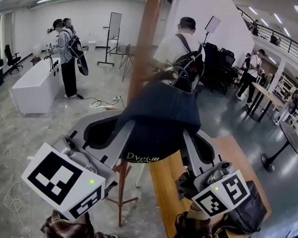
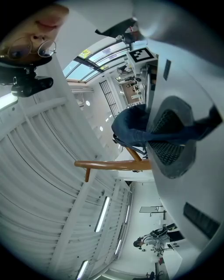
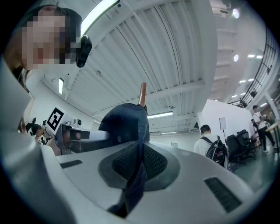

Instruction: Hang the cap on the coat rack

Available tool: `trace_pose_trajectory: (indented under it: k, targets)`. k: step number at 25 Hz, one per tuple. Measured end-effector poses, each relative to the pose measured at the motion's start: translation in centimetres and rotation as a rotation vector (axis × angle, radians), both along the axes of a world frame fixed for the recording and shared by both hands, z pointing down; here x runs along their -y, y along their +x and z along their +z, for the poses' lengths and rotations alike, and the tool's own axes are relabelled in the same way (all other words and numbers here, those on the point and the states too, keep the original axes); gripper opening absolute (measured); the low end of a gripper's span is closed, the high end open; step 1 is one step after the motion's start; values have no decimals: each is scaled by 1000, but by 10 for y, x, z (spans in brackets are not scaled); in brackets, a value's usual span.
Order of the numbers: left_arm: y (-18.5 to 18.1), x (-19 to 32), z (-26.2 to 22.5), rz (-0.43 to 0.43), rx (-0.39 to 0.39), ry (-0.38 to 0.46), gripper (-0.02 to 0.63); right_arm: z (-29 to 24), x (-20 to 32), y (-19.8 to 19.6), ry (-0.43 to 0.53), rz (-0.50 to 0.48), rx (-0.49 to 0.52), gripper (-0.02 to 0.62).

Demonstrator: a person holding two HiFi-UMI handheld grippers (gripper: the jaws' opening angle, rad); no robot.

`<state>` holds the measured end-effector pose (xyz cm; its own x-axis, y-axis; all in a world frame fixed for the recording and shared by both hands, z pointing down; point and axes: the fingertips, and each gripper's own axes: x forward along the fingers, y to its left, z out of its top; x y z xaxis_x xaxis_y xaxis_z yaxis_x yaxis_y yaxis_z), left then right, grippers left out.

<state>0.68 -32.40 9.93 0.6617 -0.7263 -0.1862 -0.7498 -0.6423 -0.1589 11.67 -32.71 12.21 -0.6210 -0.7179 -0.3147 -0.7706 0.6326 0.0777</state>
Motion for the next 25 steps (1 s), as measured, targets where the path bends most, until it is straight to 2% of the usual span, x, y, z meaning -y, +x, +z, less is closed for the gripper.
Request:
trace_pose_trajectory:
  k: [10, 16, 25]
  targets:
    - [-5, 28, 24, -10, -27, -65, 21, 14, 29, -4, -36, -19, -6, 20]
    - [-2, 36, 37, -24, -17, -104, 21, 28, 41, -2, -86, -19, -3, 20]
    - [-8, 42, 55, -38, -81, -113, 21, 46, 47, -11, -108, -30, 3, 20]
